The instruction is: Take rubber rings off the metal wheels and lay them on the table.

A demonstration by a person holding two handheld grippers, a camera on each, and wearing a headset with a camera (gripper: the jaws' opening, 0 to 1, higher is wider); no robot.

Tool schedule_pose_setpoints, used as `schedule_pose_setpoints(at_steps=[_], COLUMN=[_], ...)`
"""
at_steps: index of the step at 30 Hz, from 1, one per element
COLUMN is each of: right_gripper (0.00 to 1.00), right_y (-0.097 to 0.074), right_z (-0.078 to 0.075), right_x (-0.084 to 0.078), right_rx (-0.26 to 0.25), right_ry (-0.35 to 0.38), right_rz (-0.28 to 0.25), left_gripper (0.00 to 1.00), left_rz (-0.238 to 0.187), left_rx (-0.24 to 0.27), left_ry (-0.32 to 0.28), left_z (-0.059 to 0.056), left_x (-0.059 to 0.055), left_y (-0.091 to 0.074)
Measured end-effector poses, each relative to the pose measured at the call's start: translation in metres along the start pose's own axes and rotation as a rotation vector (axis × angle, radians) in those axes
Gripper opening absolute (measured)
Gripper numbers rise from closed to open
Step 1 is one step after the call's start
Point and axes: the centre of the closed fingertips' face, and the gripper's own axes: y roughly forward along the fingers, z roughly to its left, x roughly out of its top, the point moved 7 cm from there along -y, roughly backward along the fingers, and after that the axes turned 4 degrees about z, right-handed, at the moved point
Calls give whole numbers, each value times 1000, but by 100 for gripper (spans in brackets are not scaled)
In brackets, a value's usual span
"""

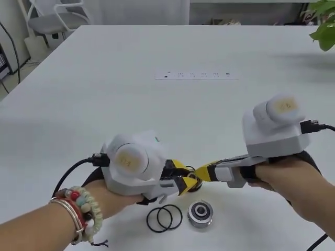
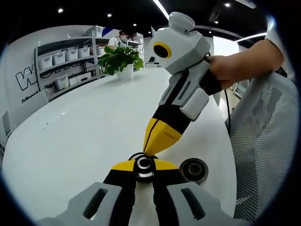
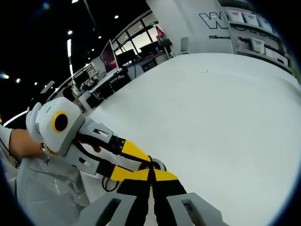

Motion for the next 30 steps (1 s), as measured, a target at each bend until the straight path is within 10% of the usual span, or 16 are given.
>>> schedule_pose_setpoints(at_steps=[14,30], right_gripper=[0,0], right_y=[-5,-13], right_z=[-2,4], right_x=[1,12], right_rx=[-3,3], right_ry=[23,2], right_rz=[-18,-63], left_gripper=[35,73], left_rz=[-59,-33], left_rx=[-122,-183], left_ry=[-21,119], left_z=[3,-11], left_x=[32,58], left_y=[-29,-70])
